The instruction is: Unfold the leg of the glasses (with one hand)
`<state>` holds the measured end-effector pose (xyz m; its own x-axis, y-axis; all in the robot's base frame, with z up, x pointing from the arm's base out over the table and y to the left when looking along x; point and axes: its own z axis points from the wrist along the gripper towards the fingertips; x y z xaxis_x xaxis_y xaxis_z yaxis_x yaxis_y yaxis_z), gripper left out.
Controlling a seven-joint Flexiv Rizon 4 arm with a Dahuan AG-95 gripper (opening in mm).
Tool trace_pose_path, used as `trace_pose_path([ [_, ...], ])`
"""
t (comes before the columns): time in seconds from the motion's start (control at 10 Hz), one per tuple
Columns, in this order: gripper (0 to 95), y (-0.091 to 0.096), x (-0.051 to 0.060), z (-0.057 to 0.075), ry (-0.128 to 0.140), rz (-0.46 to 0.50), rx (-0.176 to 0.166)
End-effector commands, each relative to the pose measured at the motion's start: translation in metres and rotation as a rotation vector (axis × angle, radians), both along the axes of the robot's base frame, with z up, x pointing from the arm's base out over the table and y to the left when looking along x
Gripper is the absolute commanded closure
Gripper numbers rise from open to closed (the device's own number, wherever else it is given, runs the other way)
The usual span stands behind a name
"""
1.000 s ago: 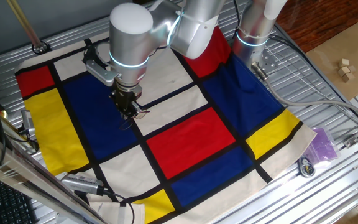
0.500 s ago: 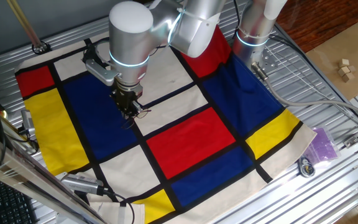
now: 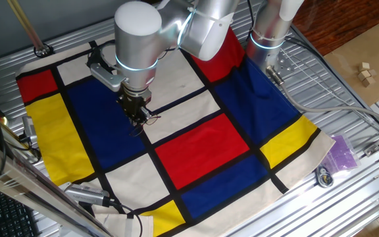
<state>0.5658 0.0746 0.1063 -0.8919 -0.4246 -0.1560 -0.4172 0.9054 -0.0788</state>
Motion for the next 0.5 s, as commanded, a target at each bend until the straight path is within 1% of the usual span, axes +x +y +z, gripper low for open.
trace_pose_path([
  [0.1, 76.0, 0.0002, -0.0003, 0.0000, -0.002, 0.005, -0.002],
  [0.3, 76.0, 0.0002, -0.0003, 0.0000, 0.001, 0.001, -0.007],
  [0.4, 76.0, 0.0002, -0.0003, 0.0000, 0.006, -0.001, -0.008],
  [0.5, 76.0, 0.0005, -0.0007, 0.0005, 0.031, -0.003, -0.007],
])
